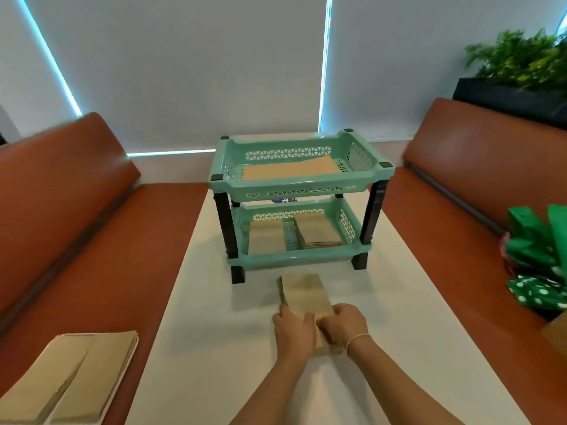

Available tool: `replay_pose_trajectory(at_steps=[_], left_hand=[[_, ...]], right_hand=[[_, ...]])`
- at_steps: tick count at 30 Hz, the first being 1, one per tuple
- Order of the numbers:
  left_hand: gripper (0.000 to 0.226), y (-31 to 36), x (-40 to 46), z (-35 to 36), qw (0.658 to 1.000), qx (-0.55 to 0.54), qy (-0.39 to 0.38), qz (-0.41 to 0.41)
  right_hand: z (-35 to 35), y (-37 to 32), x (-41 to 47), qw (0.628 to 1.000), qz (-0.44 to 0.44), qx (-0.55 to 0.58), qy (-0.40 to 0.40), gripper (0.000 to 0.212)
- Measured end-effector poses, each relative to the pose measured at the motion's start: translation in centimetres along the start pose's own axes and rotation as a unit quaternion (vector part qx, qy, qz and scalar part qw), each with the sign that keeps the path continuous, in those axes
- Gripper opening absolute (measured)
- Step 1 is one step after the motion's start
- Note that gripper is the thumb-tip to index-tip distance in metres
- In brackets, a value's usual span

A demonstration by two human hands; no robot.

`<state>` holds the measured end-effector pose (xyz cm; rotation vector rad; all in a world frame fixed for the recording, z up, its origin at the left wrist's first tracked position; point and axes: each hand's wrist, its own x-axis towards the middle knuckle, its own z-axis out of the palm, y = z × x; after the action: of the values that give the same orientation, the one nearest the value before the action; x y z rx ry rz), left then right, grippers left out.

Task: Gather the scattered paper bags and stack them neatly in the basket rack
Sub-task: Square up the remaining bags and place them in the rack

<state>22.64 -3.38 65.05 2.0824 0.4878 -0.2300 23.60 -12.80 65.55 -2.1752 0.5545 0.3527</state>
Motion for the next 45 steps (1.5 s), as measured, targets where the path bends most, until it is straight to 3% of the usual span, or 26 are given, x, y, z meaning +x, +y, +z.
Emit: replay_pose_trajectory(at_steps=[3, 5, 14, 18, 22, 28, 31, 34, 38, 41, 45], left_hand=[[0.054, 0.3, 0.3, 0.4, 0.987, 0.150, 0.047, -0.008], [0.052, 0.2, 0.4, 0.5, 0.983, 0.175, 0.049, -0.011], [0.053, -0.4, 0.7, 0.0, 0.991, 0.132, 0.028, -0.009], [0.055, -0.4, 0.8, -0.5, 0.998, 0.066, -0.003, -0.007], [0.084, -0.6, 0.8, -2.0, 0.998, 0.036, 0.052, 0.016], [0.112, -0.6, 0.6, -7.3, 0.983, -0.060, 0.082, 0.153], [0.097, -1.2, 0.5, -10.5, 0.980, -0.096, 0.022, 0.175], [0.053, -2.9, 0.3, -13.0, 0.978, -0.134, -0.059, 0.148], [0.025, -6.2, -0.4, -15.1, 0.959, -0.260, -0.017, 0.114], [0.027, -8.4, -0.5, -15.5, 0.949, -0.298, 0.008, 0.100], [0.046, -10.5, -0.5, -15.0, 0.968, -0.233, 0.016, 0.092]], right_hand=[[0.4, 0.0, 0.9, 0.999, 0.012, -0.025, 0.024, 0.013], [0.9, 0.1, 1.2, 0.997, 0.005, -0.053, 0.053, 0.021], [1.8, -0.4, 0.0, 0.990, -0.058, -0.011, 0.126, 0.024], [1.3, -0.9, -1.0, 0.992, -0.073, 0.051, 0.092, 0.022], [-0.1, -1.6, -1.7, 0.988, -0.097, 0.101, 0.070, 0.021], [-2.4, -3.2, -3.7, 0.977, -0.209, 0.049, -0.009, 0.025], [-2.7, -4.0, -4.9, 0.968, -0.250, 0.012, -0.029, 0.025], [-1.4, -5.2, -6.0, 0.957, -0.288, -0.015, -0.046, 0.023], [1.3, -6.1, -6.6, 0.957, -0.291, -0.008, -0.012, 0.038], [3.6, -5.6, -6.6, 0.960, -0.281, -0.003, -0.005, 0.045], [6.5, -3.8, -6.7, 0.949, -0.303, -0.080, -0.029, 0.057]])
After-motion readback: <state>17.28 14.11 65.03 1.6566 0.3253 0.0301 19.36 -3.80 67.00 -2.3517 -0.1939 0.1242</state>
